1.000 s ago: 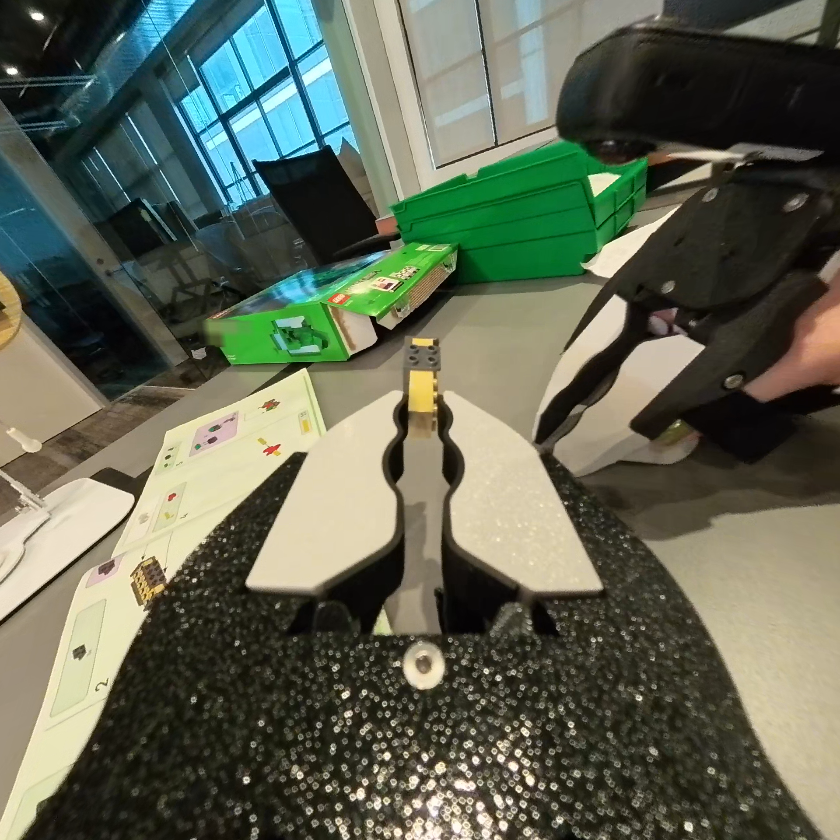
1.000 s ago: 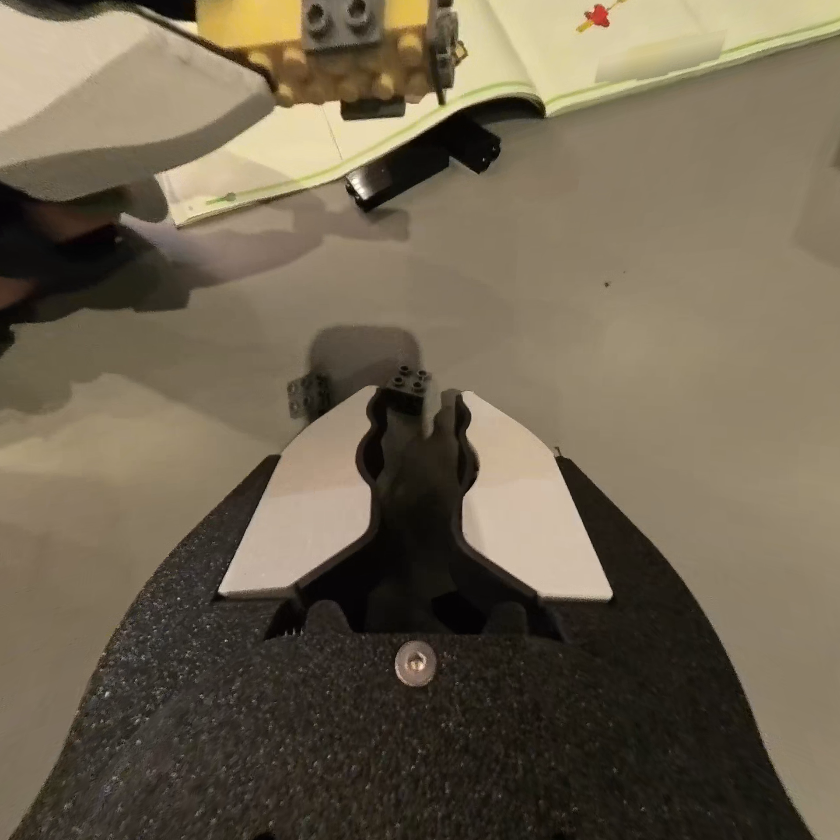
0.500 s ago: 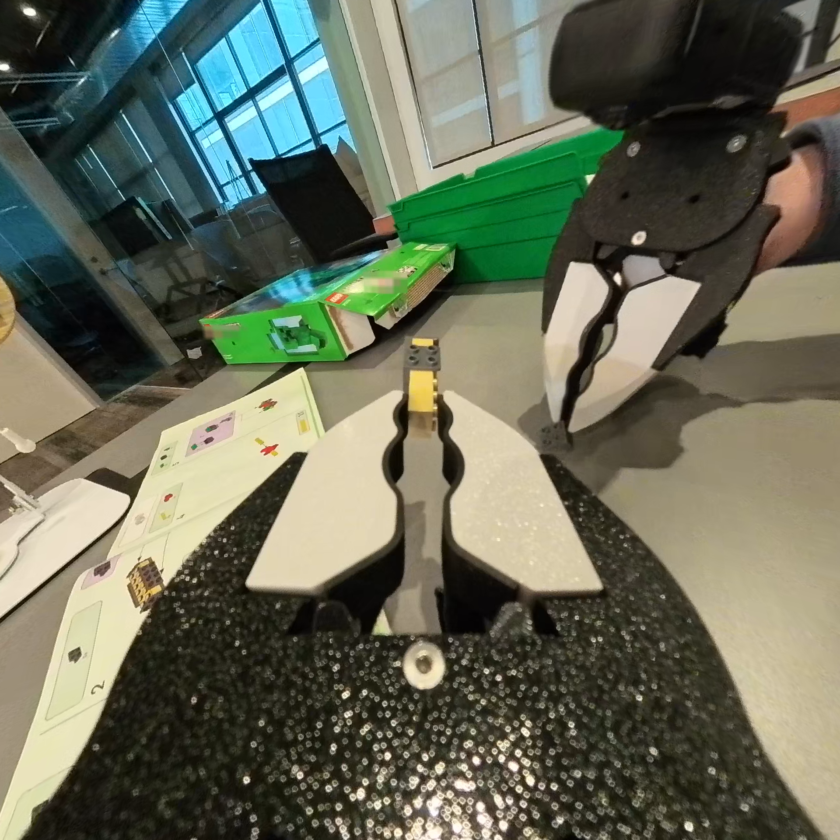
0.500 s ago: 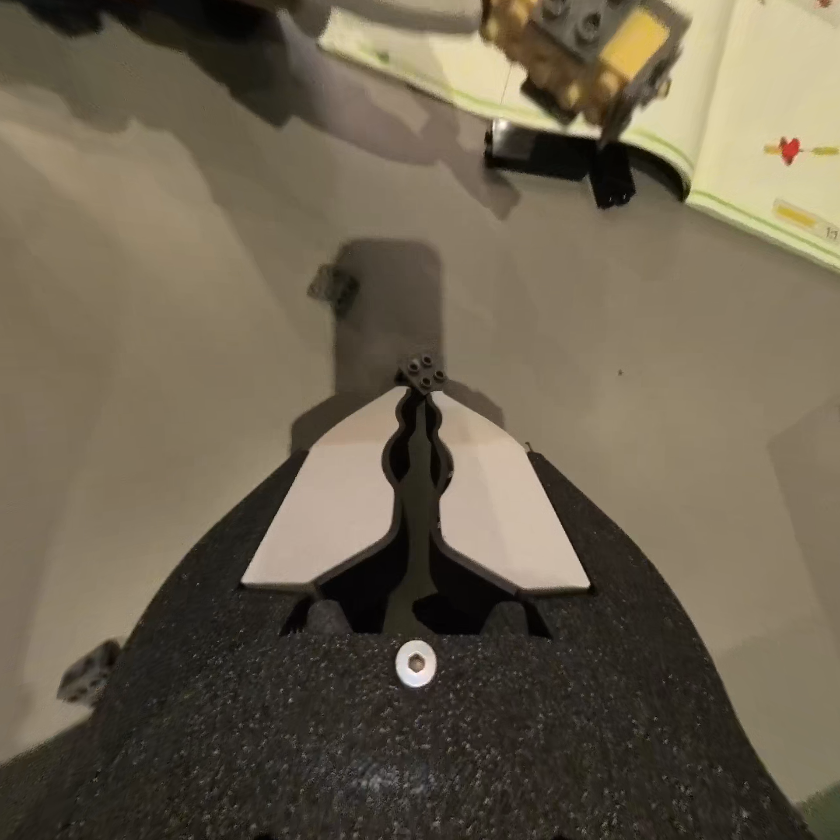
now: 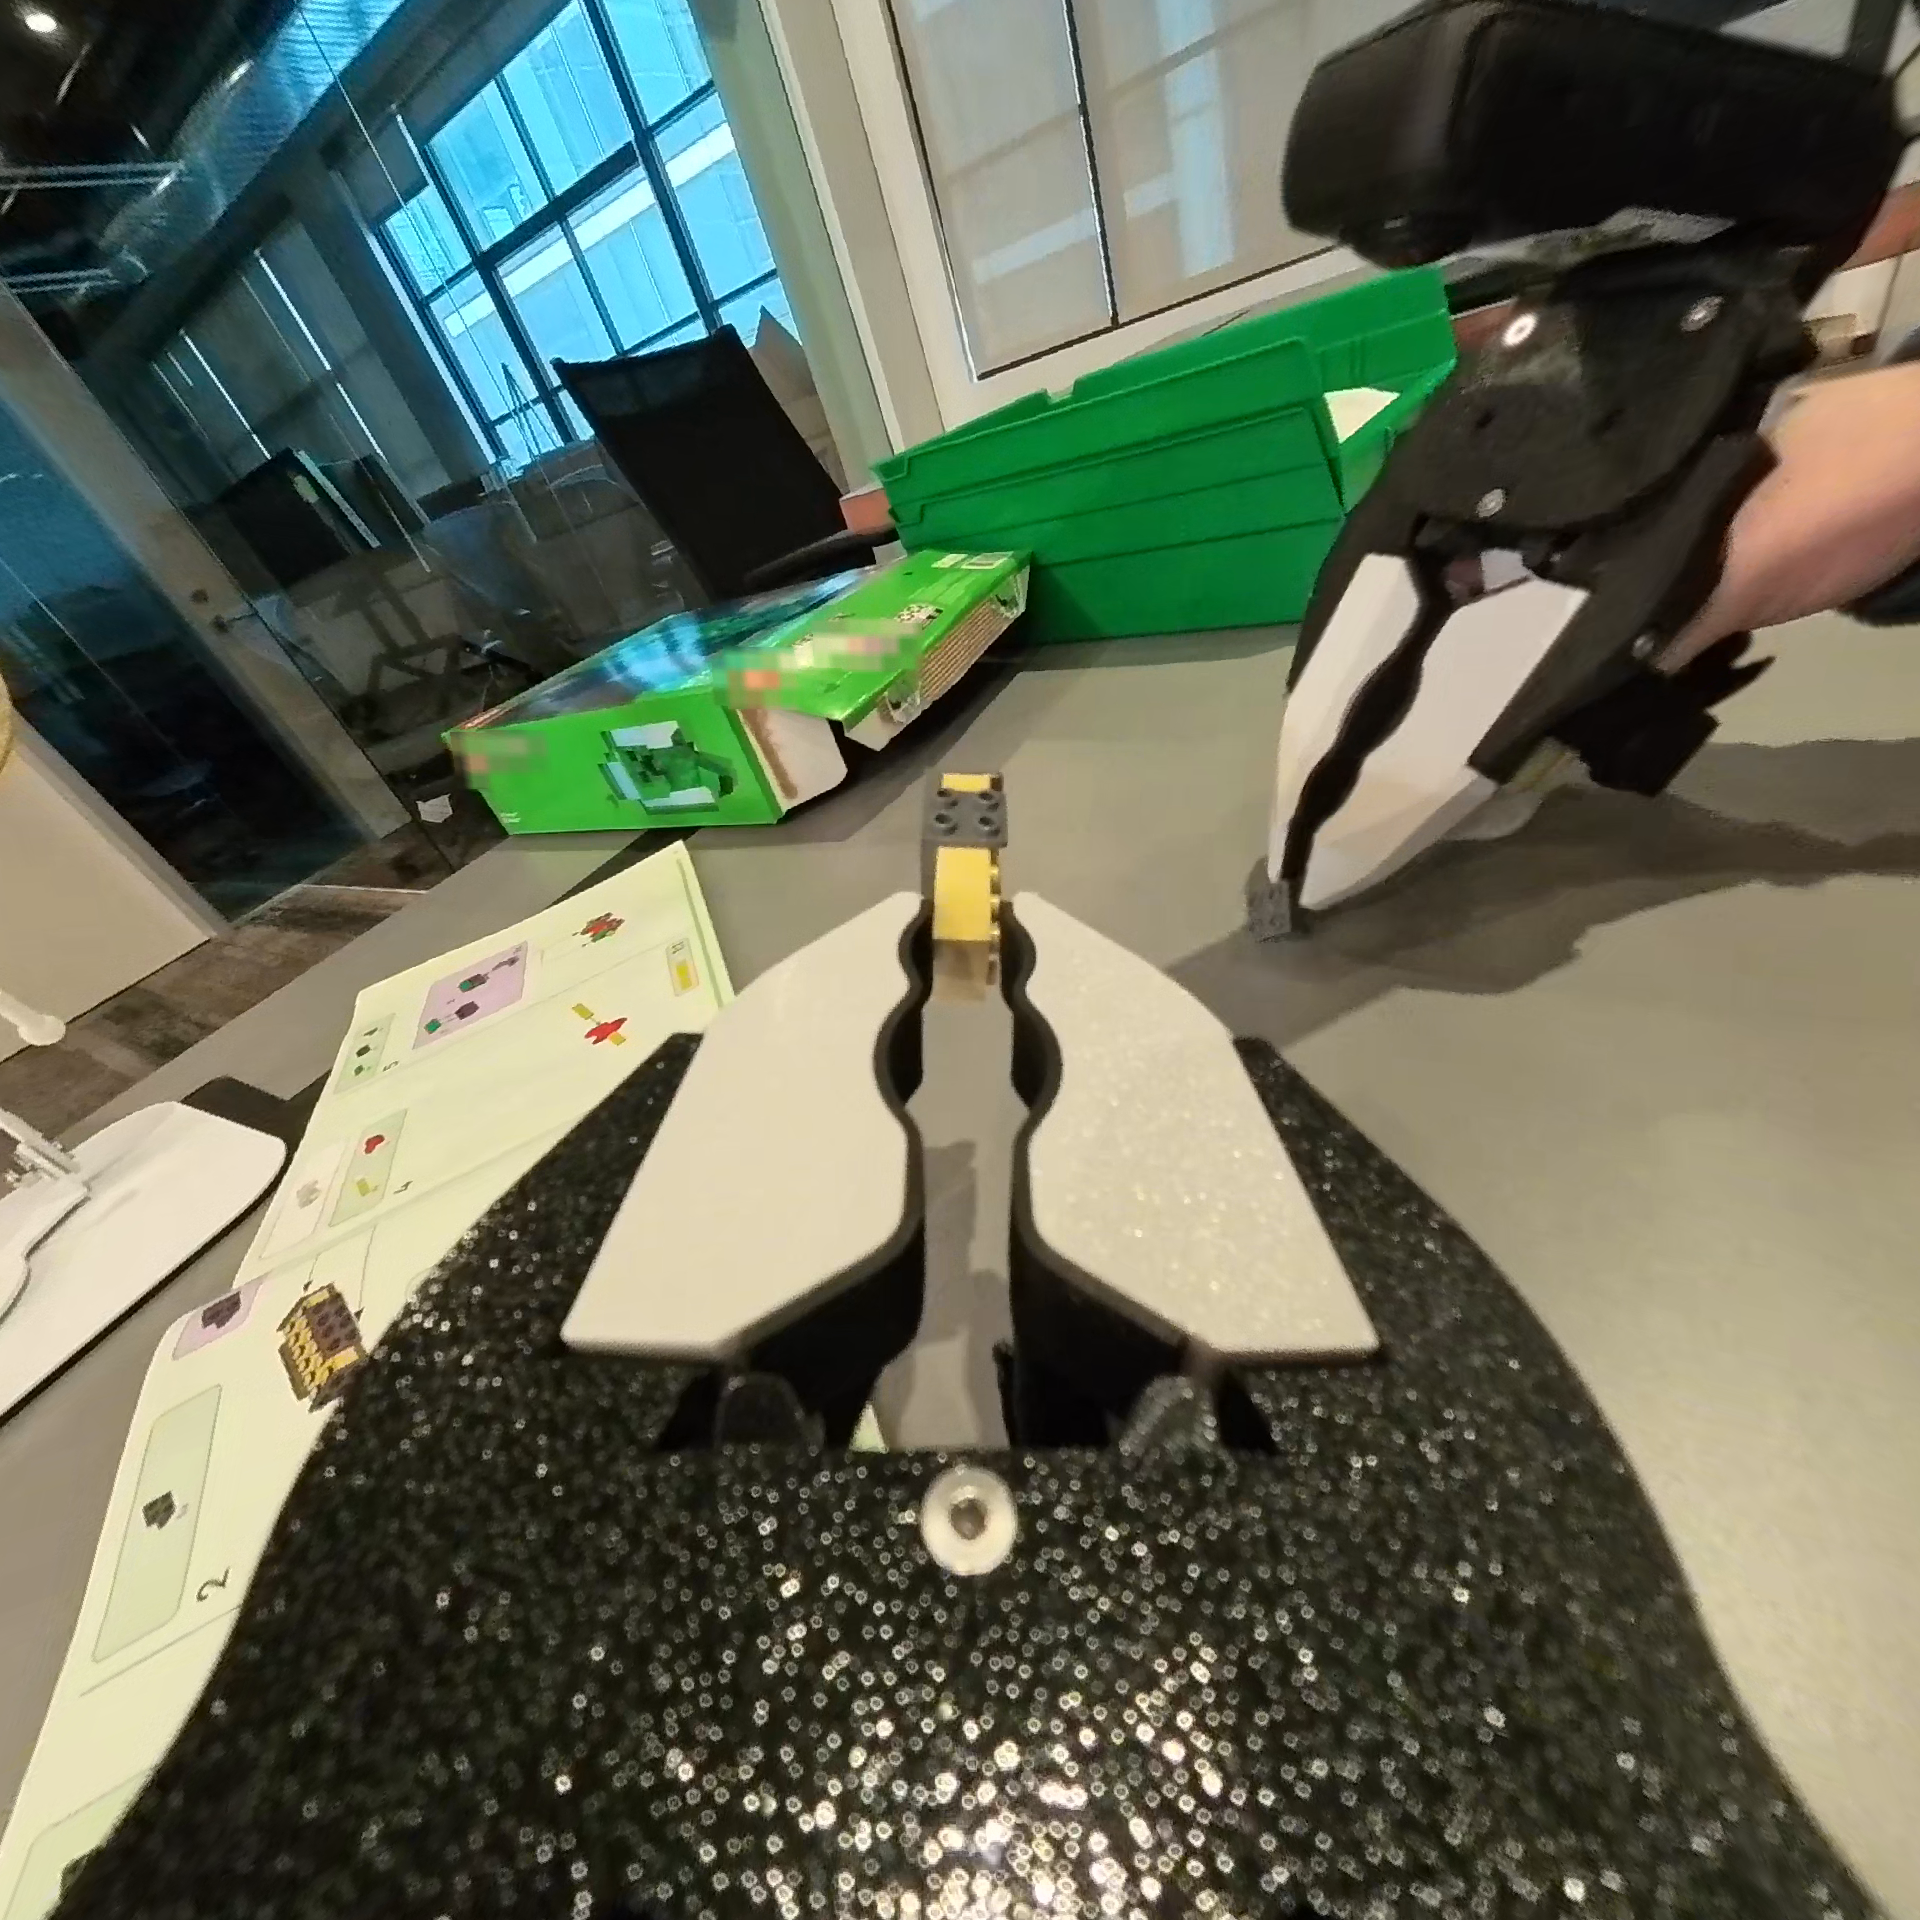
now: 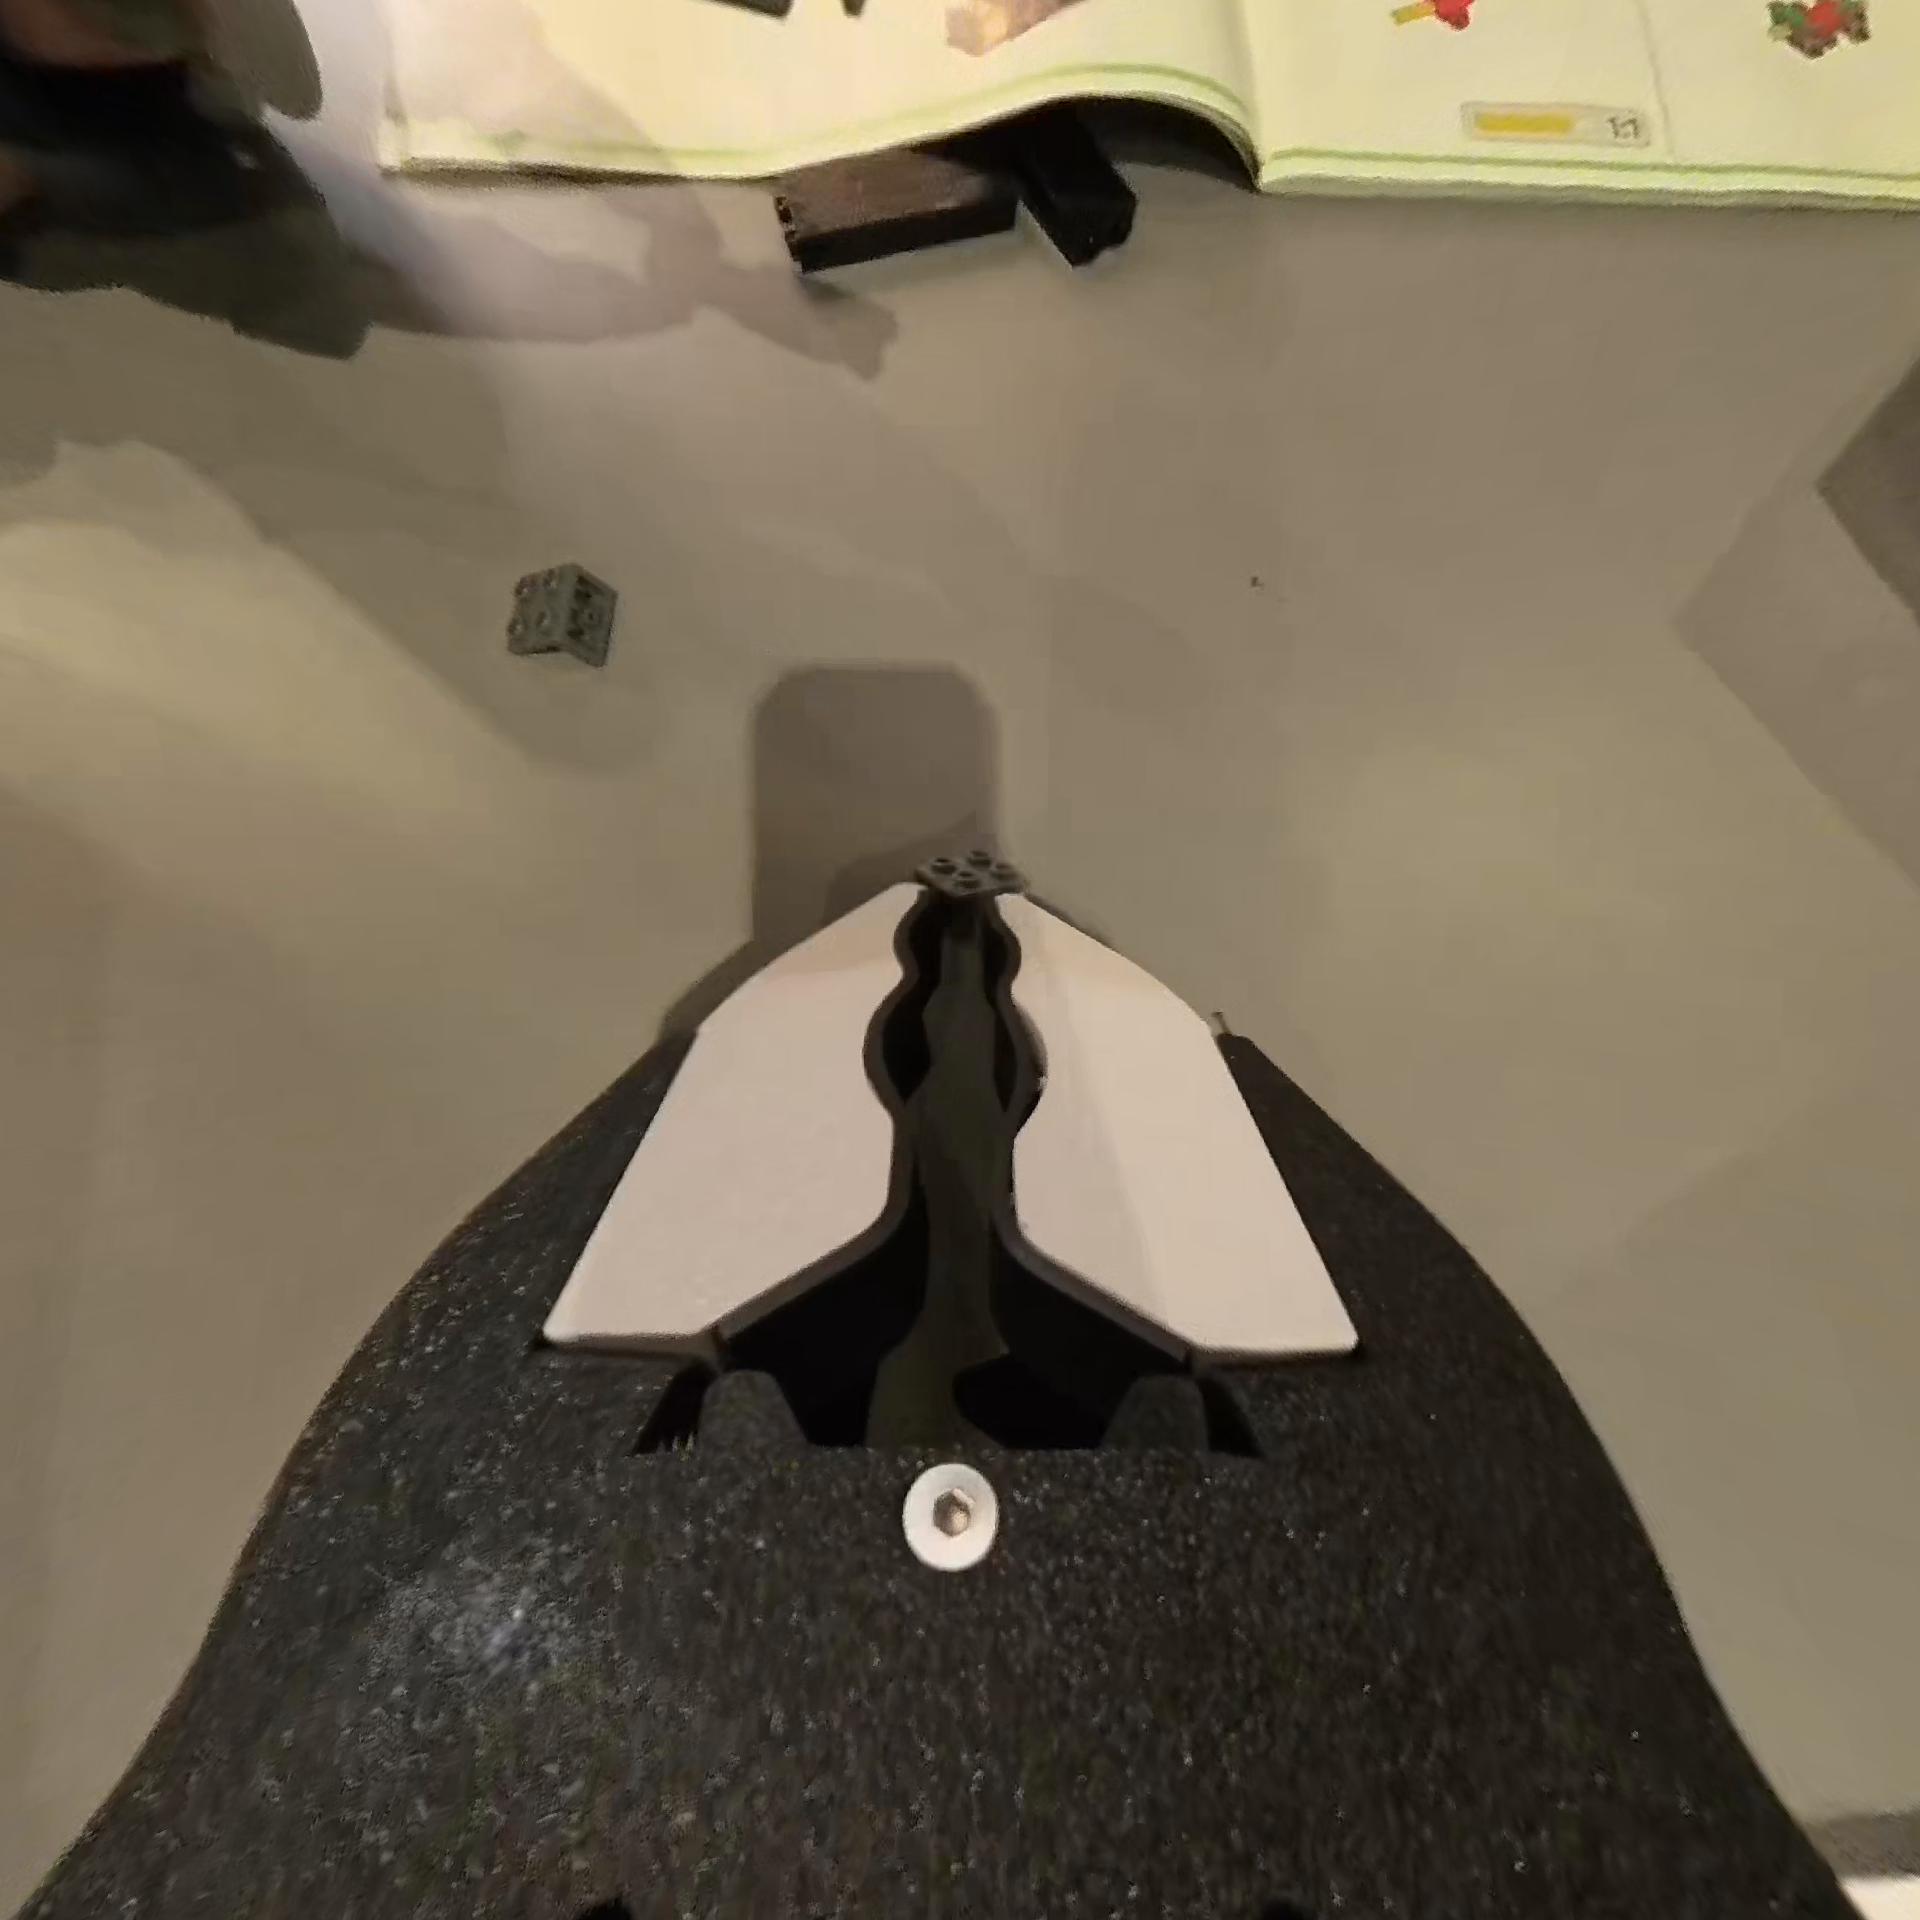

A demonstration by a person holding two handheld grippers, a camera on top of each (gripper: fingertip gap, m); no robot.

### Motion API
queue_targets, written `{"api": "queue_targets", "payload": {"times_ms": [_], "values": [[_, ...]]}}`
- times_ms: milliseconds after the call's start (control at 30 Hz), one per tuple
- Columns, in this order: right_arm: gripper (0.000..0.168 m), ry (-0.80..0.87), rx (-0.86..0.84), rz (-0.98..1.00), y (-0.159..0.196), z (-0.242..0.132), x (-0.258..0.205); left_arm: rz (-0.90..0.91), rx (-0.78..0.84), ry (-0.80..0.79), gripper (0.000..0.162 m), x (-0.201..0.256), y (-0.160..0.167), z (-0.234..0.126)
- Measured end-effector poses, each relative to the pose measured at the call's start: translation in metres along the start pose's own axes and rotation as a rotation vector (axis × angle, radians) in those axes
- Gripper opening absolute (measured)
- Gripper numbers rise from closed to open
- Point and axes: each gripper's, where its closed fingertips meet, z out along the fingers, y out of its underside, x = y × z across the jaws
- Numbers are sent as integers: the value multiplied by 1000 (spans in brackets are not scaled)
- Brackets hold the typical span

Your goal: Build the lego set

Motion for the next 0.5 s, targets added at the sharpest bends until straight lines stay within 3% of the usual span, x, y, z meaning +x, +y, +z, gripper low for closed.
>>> {"api": "queue_targets", "payload": {"times_ms": [333, 500], "values": [[17, -79, 6, 80, 6, 1, -4, 5, -4, 6, 11, 1, 1, 0], [19, -225, 79, 55, -12, -1, -39, 9, -7, 10, 11, 2, 1, 1]]}}
